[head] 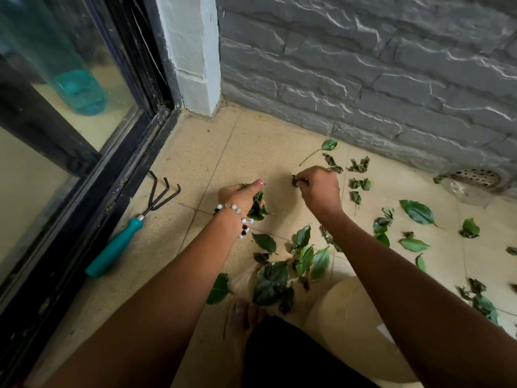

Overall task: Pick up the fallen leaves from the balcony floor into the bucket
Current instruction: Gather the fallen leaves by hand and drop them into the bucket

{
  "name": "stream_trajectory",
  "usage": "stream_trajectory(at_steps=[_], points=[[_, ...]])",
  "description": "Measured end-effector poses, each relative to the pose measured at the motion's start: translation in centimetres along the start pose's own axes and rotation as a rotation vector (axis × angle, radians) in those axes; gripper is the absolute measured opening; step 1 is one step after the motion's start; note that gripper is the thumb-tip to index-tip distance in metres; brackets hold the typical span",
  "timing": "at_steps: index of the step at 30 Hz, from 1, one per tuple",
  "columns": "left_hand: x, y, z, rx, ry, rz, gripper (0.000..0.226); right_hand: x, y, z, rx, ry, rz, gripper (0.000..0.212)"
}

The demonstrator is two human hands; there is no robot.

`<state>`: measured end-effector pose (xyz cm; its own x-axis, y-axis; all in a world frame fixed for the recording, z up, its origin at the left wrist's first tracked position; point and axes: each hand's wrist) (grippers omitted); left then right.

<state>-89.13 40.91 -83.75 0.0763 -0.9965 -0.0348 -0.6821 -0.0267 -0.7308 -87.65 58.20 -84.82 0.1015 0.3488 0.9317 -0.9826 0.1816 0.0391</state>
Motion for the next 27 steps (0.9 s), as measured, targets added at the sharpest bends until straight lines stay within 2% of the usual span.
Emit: stream_trajectory(at_steps=[1, 3, 5, 8, 10, 13, 16, 19, 23, 25, 27], points=[[-0.1, 0.0, -0.1, 0.001, 0.004, 0.004, 0.025, 0.1, 0.5, 0.0, 0.003, 0.002, 0.007, 0.019], [-0.1, 0.0, -0.2, 0.004, 0.004, 0.020, 0.024, -0.3, 0.6, 0.3, 0.042, -0.046, 0.134, 0.019], [-0.1, -0.2, -0.3, -0.003, 0.008, 0.026, 0.022, -1.3, 0.0, 0.5, 0.109, -0.174, 0.224, 0.020], [-0.3, -0.2, -0.2, 0.001, 0.004, 0.023, 0.023, -1.8, -0.2, 0.4, 0.185, -0.239, 0.204, 0.022], [-0.6, -0.1, -0.1, -0.005, -0.005, 0.016, 0.025, -1.2, 0.2, 0.9, 0.107, -0.060, 0.147, 0.020], [-1.8, -0.1, 0.0, -0.054, -0.001, -0.001, 0.025, 0.3, -0.2, 2.9, -0.050, 0.363, 0.036, 0.011], [-3.1, -0.8, -0.2, -0.108, -0.041, 0.002, 0.028, 0.8, -0.6, 4.8, -0.256, 0.657, -0.033, 0.008], [-4.1, -1.0, -0.5, -0.051, -0.159, 0.040, 0.032, 1.0, -1.1, 5.3, -0.391, 0.719, -0.025, 0.007], [-4.5, -0.7, -0.9, -0.018, -0.122, 0.051, 0.028, 2.1, -1.4, 4.6, -0.395, 0.757, 0.153, 0.021], [-4.5, -0.3, -0.9, -0.007, -0.078, 0.055, 0.025, 2.9, -0.8, 3.6, -0.429, 0.869, 0.210, 0.024], [-4.6, -0.1, -0.9, 0.005, -0.051, 0.078, 0.019, 4.0, 0.5, 2.1, -0.490, 0.919, 0.155, 0.021]])
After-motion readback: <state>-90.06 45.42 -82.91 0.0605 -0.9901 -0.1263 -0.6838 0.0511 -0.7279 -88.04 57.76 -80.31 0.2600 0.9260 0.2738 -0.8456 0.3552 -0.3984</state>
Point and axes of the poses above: each hand's wrist, its own y-axis towards the middle knuckle, its own x-axis out of the back of the hand, z = x × y, and after that the axes turned 1 degree about x, right-handed
